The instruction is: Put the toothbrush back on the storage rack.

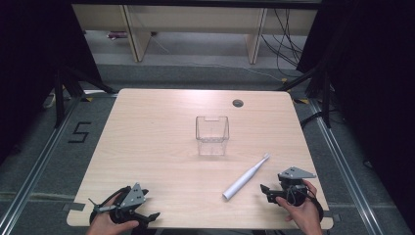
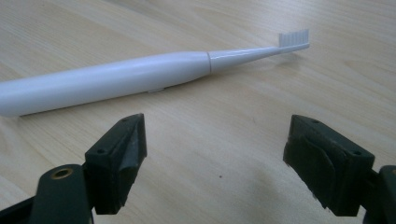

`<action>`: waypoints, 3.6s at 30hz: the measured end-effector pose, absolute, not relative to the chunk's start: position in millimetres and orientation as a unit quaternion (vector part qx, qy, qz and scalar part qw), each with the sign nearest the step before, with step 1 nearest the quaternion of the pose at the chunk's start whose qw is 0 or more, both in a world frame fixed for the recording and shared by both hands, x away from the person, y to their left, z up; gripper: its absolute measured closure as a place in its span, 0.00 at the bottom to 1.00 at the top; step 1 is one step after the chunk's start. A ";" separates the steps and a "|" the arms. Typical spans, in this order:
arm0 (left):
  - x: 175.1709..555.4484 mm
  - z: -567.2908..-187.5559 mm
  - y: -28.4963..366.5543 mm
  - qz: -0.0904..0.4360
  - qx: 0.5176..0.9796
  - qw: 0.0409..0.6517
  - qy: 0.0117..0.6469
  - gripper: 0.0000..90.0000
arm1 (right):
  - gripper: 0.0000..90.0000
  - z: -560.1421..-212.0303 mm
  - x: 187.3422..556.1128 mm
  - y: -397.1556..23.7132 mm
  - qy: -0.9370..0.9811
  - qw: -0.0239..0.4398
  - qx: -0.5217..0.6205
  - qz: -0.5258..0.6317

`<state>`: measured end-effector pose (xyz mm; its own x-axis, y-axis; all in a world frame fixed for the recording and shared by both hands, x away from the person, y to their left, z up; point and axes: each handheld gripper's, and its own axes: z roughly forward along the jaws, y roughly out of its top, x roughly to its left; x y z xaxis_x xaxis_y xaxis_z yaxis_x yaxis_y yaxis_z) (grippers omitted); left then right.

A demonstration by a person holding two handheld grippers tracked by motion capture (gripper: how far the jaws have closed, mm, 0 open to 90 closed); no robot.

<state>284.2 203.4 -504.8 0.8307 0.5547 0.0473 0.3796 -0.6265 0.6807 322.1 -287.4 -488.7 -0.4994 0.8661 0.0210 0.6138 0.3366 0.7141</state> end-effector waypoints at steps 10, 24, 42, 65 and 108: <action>284.4 -505.3 203.2 0.128 0.893 0.342 0.261 0.17 | 0.20 -487.5 322.9 -284.6 0.799 0.205 0.443 0.352; 284.6 -506.2 203.1 0.130 0.892 0.345 0.261 0.17 | 0.24 -483.0 326.6 -277.3 0.798 0.188 0.436 0.372; 284.9 -506.5 203.3 0.131 0.894 0.344 0.257 0.17 | 0.42 -475.7 331.6 -259.1 0.806 0.191 0.417 0.375; 284.2 -506.3 202.4 0.129 0.893 0.343 0.262 0.17 | 0.79 -469.3 347.6 -213.9 0.834 0.191 0.350 0.382; 284.0 -507.0 202.3 0.127 0.890 0.354 0.259 0.17 | 1.00 -491.3 340.9 -167.1 0.890 0.122 0.271 0.345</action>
